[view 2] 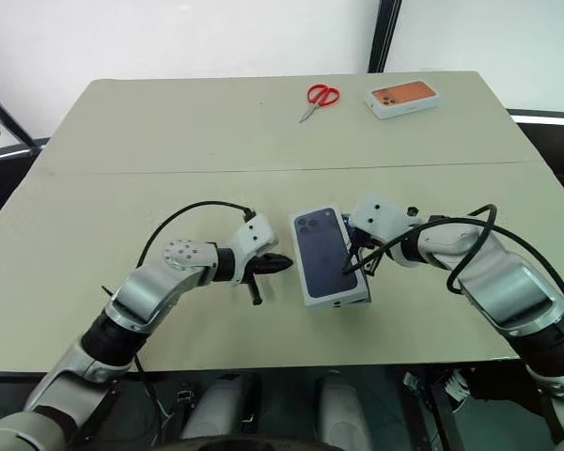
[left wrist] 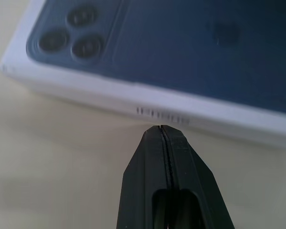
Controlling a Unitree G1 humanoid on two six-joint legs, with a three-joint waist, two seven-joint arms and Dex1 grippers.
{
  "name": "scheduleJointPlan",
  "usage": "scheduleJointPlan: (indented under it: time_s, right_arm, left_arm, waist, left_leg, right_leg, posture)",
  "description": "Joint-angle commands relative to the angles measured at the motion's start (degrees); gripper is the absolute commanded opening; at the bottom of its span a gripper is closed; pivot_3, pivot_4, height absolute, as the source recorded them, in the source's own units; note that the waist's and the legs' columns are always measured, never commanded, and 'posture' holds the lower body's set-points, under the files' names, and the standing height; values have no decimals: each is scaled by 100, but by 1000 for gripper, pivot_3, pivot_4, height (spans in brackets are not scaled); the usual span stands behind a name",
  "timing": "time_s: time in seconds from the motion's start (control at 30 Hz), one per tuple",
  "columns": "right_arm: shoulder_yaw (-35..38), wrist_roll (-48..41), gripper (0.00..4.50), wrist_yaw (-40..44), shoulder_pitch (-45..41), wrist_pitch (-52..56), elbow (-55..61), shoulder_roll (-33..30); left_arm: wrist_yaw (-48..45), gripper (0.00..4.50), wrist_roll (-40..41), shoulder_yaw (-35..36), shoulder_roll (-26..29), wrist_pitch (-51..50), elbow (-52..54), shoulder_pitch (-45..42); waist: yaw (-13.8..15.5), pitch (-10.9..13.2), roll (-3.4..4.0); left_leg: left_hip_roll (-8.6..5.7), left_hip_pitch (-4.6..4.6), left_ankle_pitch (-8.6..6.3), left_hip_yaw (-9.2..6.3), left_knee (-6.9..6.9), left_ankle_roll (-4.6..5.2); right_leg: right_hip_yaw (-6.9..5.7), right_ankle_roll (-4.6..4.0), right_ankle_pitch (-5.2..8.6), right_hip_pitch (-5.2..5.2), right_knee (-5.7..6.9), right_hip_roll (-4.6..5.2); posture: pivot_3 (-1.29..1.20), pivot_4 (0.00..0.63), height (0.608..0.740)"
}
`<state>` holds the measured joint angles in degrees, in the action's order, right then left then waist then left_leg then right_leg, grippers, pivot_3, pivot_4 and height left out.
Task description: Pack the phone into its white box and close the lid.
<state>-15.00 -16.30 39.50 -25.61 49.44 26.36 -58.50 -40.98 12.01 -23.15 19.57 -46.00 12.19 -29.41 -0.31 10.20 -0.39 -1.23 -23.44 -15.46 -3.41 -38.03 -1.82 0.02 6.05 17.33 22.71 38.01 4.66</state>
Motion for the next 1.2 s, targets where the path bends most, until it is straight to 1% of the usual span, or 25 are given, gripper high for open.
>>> scheduleJointPlan:
  time_s: [0.03, 0.37, 0.87, 1.2]
  right_arm:
    - [168, 24, 67, 169, 78, 9, 387, -23]
    - [429, 61, 67, 483, 431, -17, 663, -221]
    - [496, 366, 67, 473, 457, -3, 438, -60]
    - [571, 443, 67, 486, 731, 14, 443, -7]
  left_arm:
    - [22, 0, 132, 158, -99, 57, 217, -24]
    - [-81, 0, 155, 96, -139, 206, 363, -11]
    - [-69, 0, 67, 20, -285, 285, 210, -166]
    - [-118, 0, 59, -26, -307, 329, 154, -163]
  waist:
    - [-19, 0, 0]
    - [-8, 0, 0]
    - [-15, 0, 0]
    - [-13, 0, 0]
  left_leg:
    - [1, 0, 0, -1, 0, 0]
    - [1, 2, 0, -1, 1, 0]
    - [1, 2, 0, -1, 0, 0]
    - [1, 2, 0, 0, 0, -1]
  right_leg:
    - [0, 0, 0, 1, 0, -1]
    - [0, 0, 0, -1, 0, -1]
    - [0, 0, 0, -2, 0, -1]
    - [0, 0, 0, -3, 1, -1]
  posture:
    - [0, 150, 740]
    - [0, 150, 740]
    - [0, 150, 740]
    - [0, 150, 740]
